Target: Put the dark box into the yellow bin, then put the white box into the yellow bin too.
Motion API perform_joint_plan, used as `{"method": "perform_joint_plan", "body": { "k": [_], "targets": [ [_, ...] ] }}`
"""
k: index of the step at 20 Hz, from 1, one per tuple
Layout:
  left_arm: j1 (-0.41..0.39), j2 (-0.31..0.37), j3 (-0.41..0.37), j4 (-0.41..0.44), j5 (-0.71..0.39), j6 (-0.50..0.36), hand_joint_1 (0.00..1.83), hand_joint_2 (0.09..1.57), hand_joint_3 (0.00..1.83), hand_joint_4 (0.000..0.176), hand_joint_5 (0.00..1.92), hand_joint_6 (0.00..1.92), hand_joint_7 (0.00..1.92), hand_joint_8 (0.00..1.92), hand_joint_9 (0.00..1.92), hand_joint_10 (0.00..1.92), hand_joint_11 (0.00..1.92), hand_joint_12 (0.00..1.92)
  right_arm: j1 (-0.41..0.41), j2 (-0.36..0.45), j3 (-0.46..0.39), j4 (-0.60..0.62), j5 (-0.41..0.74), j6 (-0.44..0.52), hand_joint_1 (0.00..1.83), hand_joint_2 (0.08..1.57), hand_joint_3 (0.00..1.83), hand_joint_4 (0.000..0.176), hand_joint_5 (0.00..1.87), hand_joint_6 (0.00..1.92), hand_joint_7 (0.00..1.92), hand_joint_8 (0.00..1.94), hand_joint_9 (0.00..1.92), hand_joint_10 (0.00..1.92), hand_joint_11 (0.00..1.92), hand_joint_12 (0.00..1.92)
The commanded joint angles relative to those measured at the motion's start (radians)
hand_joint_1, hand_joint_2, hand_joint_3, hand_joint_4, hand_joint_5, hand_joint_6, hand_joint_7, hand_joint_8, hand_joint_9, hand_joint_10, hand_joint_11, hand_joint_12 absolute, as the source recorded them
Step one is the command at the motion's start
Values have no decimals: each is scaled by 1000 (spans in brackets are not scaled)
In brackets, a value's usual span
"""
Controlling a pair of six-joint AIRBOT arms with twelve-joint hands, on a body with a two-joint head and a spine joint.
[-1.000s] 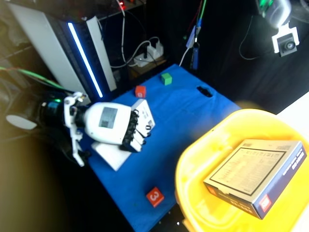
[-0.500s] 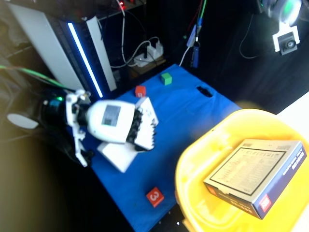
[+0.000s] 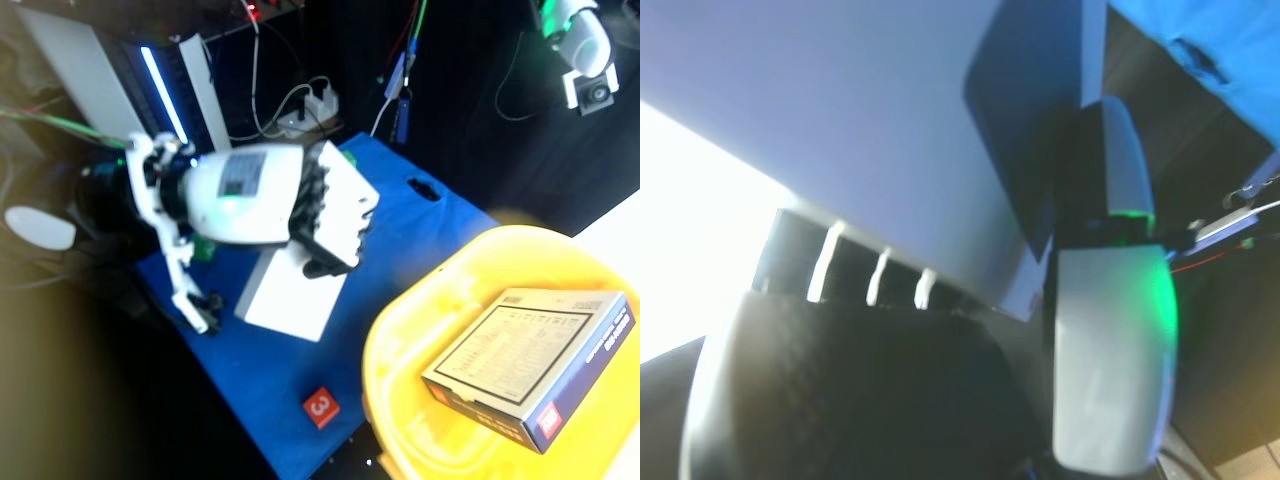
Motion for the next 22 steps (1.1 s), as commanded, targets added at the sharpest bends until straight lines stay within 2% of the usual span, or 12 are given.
{"method": "perform_joint_plan", "body": {
  "k": [1, 2, 4, 6, 7, 9, 11, 13, 16, 18, 19, 22],
  "targets": [
    [-7, 5, -4, -49, -110, -5, 900, 993, 0, 96, 319, 0, 416, 0, 398, 105, 121, 1043, 28, -4, 6, 4, 128, -3, 1192, 1036, 0, 0, 1161, 661, 963, 1610, 1024, 1893, 1087, 1918],
    [-2, 5, -9, -53, -120, -5, 1011, 860, 0, 56, 331, 2, 401, 1, 408, 40, 181, 762, 50, -5, 10, -2, 128, -6, 1191, 1035, 0, 0, 1166, 654, 905, 1757, 989, 1915, 1037, 1920],
    [14, 9, -21, -68, -149, -5, 906, 844, 2, 163, 188, 0, 199, 0, 322, 5, 111, 619, 82, -5, 14, -7, 128, -36, 1258, 1074, 3, 0, 1106, 557, 1039, 1187, 998, 1404, 882, 1764],
    [35, 13, -33, -83, -177, -5, 862, 897, 0, 128, 155, 0, 173, 0, 270, 0, 171, 381, 96, -8, 24, -7, 152, -51, 1292, 1039, 0, 0, 1114, 547, 1219, 819, 1141, 1083, 937, 1565],
    [41, 15, -37, -86, -187, -5, 886, 904, 0, 146, 156, 4, 143, 0, 255, 0, 156, 347, 98, -11, 30, -7, 165, -51, 1211, 1036, 0, 0, 1154, 637, 1223, 783, 1137, 1260, 990, 1704],
    [65, 21, -50, -98, -214, -5, 811, 915, 1, 169, 261, 13, 272, 14, 355, 14, 224, 357, 108, -14, 41, -7, 170, -51, 1286, 1042, 1, 0, 1091, 622, 1221, 792, 1138, 1006, 962, 1500],
    [89, 38, -73, -109, -253, -5, 849, 960, 18, 176, 260, 2, 251, 1, 309, 0, 133, 314, 119, -20, 53, -7, 171, -51, 1210, 1043, 0, 0, 1140, 657, 1132, 1091, 1104, 1421, 1006, 1807],
    [114, 62, -109, -116, -302, 1, 898, 980, 18, 121, 139, 0, 196, 0, 206, 0, 62, 292, 128, -28, 65, -7, 175, -52, 1180, 1058, 2, 0, 1102, 765, 983, 1575, 996, 1861, 1080, 1916],
    [167, 101, -172, -128, -363, 45, 885, 989, 0, 116, 62, 0, 111, 0, 124, 0, 2, 335, 145, -58, 100, -7, 188, -58, 1184, 1059, 0, 0, 1099, 770, 1036, 1672, 1117, 1915, 1226, 1921],
    [197, 107, -197, -138, -411, 58, 759, 1076, 7, 94, 2, 0, 3, 0, 11, 0, 0, 93, 158, -72, 117, -7, 188, -63, 1184, 1064, 0, 0, 1087, 790, 1055, 1157, 1050, 1530, 1036, 1761],
    [217, 110, -219, -138, -437, 74, 711, 1170, 16, 143, 0, 0, 0, 0, 0, 0, 0, 11, 177, -72, 117, -7, 188, -79, 1183, 1059, 0, 0, 1100, 768, 1131, 878, 1065, 1309, 981, 1651],
    [258, 114, -245, -144, -483, 79, 814, 1079, 0, 133, 31, 8, 0, 0, 8, 3, 0, 0, 198, -78, 123, -7, 188, -92, 1264, 1078, 0, 0, 1051, 653, 1112, 1006, 1105, 1078, 980, 1471]
  ]
}}
